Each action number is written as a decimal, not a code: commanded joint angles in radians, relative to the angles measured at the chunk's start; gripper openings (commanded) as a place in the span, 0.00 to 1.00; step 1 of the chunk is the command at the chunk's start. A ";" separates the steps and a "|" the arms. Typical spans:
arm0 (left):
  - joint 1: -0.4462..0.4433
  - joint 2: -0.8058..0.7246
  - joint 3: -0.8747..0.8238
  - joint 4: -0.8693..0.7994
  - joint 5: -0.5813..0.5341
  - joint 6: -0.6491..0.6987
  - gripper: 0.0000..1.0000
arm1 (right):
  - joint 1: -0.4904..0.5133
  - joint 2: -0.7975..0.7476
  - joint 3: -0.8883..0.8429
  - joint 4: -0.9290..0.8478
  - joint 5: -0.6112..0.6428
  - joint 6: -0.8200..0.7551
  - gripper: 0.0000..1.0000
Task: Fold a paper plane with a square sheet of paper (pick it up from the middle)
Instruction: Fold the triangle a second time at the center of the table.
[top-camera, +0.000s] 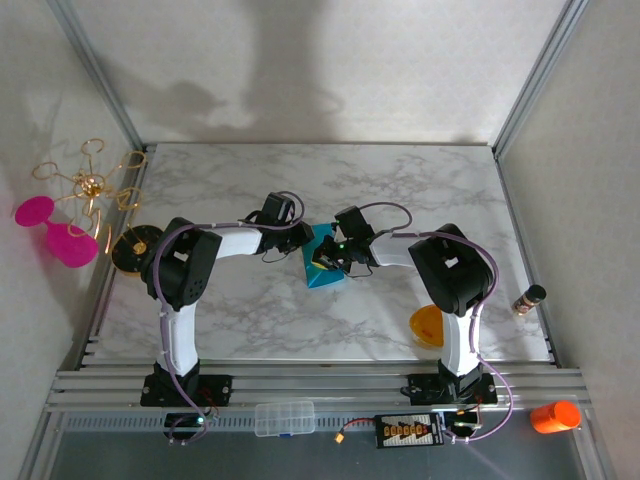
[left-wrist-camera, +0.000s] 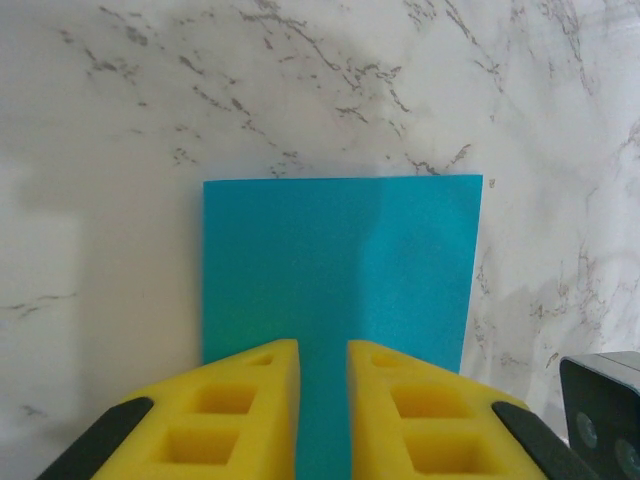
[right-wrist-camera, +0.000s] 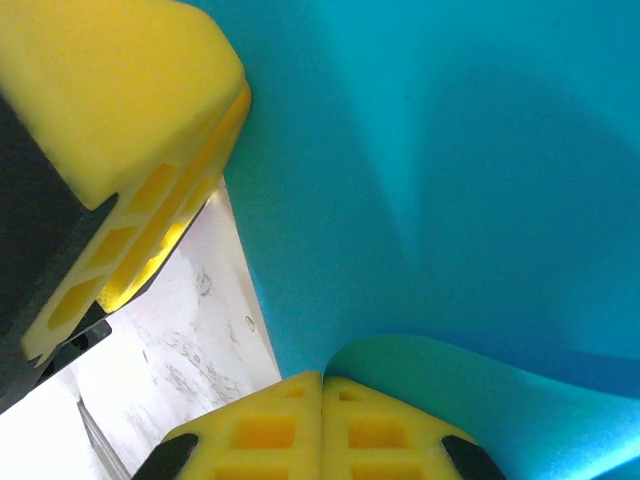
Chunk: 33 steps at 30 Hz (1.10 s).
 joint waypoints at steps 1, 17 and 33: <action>-0.008 0.028 -0.032 -0.042 -0.017 -0.010 0.21 | 0.009 0.025 0.026 -0.001 0.008 -0.003 0.00; -0.008 0.030 -0.036 -0.037 -0.014 -0.010 0.21 | 0.009 0.028 0.030 -0.010 -0.003 -0.030 0.00; -0.008 0.028 -0.036 -0.037 -0.013 -0.013 0.21 | 0.012 0.038 0.034 -0.034 -0.008 -0.053 0.00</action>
